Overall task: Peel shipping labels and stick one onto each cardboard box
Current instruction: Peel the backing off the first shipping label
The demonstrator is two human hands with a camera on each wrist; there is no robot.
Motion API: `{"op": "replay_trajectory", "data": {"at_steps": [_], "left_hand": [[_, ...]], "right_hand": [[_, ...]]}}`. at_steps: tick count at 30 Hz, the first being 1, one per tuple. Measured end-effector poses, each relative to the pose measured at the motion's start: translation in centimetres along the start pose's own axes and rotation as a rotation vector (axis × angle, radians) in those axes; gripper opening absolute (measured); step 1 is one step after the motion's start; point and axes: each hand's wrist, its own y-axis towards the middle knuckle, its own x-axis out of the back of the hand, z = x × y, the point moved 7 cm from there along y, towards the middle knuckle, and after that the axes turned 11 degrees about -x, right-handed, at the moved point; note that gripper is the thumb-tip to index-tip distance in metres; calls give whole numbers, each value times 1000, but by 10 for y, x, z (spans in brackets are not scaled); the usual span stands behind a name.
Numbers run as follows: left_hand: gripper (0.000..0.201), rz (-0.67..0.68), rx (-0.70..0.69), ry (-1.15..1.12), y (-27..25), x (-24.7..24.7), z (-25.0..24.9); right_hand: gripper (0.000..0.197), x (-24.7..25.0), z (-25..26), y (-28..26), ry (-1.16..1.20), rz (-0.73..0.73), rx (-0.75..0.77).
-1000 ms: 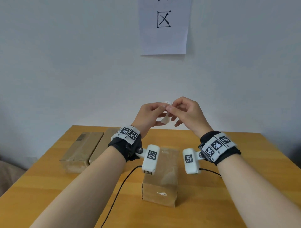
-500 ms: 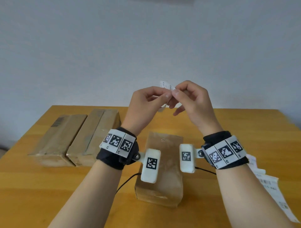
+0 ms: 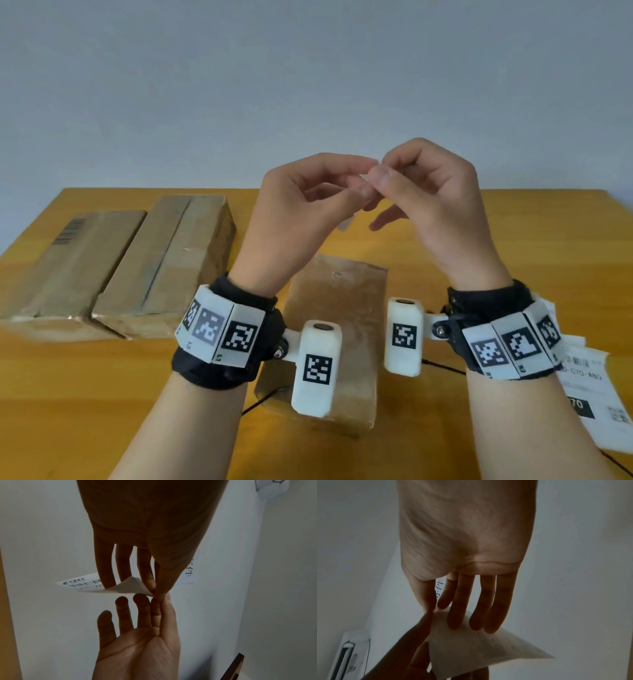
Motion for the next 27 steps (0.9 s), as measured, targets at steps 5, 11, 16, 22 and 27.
{"op": "replay_trajectory", "data": {"at_steps": [5, 11, 16, 22, 27], "left_hand": [[17, 27, 0, 5, -4, -3, -8], [13, 40, 18, 21, -11, -2, -37], [11, 12, 10, 51, -20, 1, -74], [12, 22, -62, 69, -37, -1, -126], [11, 16, -101, 53, -48, 2, -156]], "right_hand": [[6, 3, 5, -8, 32, 2, -12], [4, 1, 31, -24, 97, 34, 54], [2, -6, 64, -41, 141, 68, 143], [11, -15, 111, -71, 85, 127, 263], [21, -18, 142, -88, -61, 122, 339]]}}
